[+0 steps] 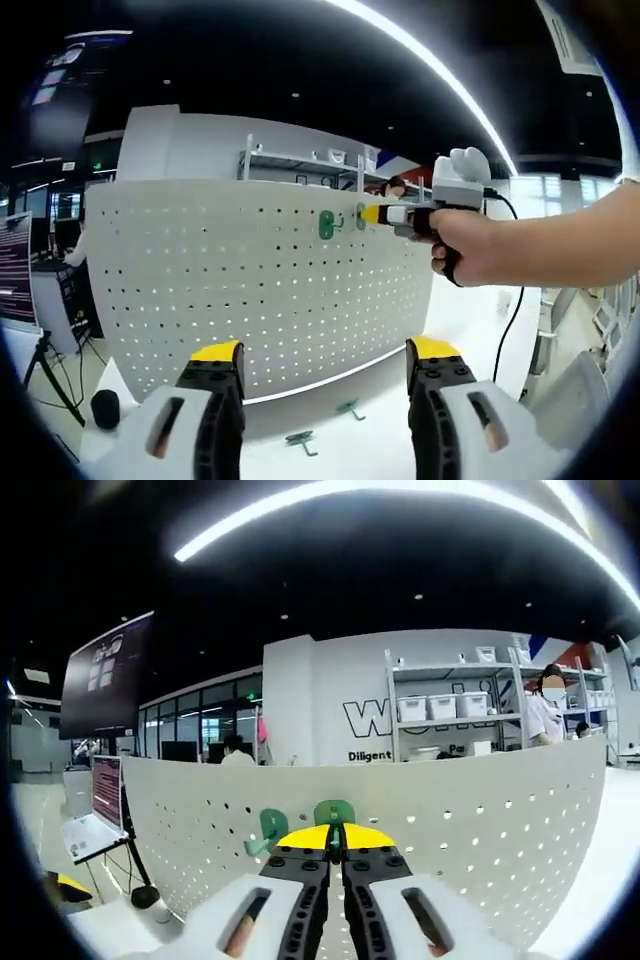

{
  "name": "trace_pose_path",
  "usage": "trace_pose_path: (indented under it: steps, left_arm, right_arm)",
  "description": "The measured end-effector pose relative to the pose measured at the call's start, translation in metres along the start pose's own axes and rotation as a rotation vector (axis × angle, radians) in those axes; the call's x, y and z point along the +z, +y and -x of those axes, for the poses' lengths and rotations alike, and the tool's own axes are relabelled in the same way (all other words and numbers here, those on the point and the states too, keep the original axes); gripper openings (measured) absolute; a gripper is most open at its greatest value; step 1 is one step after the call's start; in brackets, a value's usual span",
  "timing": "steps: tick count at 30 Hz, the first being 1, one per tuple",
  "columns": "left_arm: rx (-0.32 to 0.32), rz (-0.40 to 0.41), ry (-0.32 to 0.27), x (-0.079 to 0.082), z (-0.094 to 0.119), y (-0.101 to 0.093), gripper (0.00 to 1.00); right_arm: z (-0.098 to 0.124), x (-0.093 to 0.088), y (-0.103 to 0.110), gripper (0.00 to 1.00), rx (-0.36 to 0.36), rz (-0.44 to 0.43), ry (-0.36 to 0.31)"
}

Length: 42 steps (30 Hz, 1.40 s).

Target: Insert the hook assembly into the mounting plate slot until the hook locks in place.

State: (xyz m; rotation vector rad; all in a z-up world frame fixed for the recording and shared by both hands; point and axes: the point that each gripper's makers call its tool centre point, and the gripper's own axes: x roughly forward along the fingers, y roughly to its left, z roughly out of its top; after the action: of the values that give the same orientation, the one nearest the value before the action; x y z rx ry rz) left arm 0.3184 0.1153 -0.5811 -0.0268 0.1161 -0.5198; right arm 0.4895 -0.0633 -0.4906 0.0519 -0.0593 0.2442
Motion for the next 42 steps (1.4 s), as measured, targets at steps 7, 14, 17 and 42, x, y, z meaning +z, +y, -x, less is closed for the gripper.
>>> trace_pose_path:
  steps: [7, 14, 17, 42]
  left_arm:
    - [0.011, -0.008, 0.011, -0.001, 0.002, 0.005, 0.67]
    - [0.003, -0.007, 0.014, 0.000, 0.002, 0.005, 0.67]
    - [0.001, -0.010, 0.014, 0.000, 0.002, 0.005, 0.66]
    - [0.007, 0.009, 0.020, -0.005, 0.007, 0.006, 0.63]
  right_arm:
    - [-0.004, -0.005, 0.003, 0.01, 0.002, 0.006, 0.007]
    - [-0.006, -0.010, -0.001, 0.01, -0.009, -0.014, 0.015]
    - [-0.008, -0.010, -0.002, 0.01, -0.011, -0.016, 0.012]
    - [-0.014, -0.015, 0.000, 0.02, -0.138, -0.035, 0.021]
